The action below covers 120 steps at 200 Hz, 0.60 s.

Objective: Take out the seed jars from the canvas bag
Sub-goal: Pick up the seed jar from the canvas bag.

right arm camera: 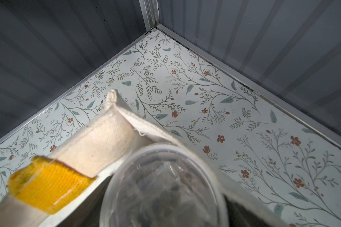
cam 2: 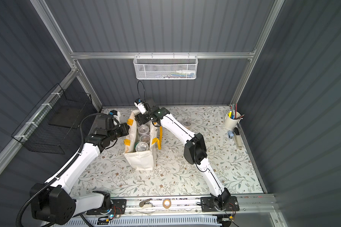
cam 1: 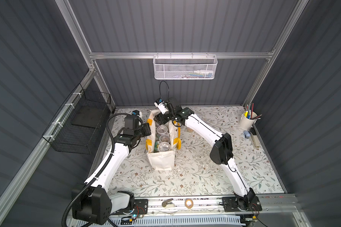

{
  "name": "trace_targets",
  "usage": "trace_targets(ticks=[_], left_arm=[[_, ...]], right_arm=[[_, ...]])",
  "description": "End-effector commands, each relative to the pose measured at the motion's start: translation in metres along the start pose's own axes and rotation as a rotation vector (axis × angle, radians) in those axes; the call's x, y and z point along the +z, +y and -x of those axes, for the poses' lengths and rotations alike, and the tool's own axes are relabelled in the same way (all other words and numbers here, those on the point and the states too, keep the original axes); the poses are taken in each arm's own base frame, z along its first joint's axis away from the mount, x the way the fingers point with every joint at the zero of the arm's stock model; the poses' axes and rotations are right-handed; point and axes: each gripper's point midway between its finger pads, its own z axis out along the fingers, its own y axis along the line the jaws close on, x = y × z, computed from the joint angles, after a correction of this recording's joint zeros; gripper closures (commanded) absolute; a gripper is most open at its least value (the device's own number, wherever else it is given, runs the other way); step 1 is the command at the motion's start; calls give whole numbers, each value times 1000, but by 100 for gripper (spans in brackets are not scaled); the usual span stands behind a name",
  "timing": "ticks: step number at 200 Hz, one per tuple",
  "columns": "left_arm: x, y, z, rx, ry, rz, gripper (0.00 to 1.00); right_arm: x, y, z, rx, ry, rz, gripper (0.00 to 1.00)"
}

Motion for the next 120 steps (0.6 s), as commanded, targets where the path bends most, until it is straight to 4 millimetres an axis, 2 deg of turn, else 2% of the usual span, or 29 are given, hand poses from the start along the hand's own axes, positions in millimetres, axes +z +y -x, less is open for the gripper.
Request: trace_targets(ticks=[1,17,47,71,120], left_arm=[[-2,-1,-7,-7,33,-10,100],[-1,0,-8,-6,37,-5,100],[-1,1,-9,-6,37,-2,100],[-1,2,-10,-6,40,2,100],[-2,2,-9,-3,37,8,100]], right_arm=[[2,-8,-2,0,9,-28,25],[0,-9,0,-1,2,-29,28],[-12,-5,9,9,-18,-13,27],[-31,3,24,17,-72,21,27],[-77,1,50,6,-168,9,27]])
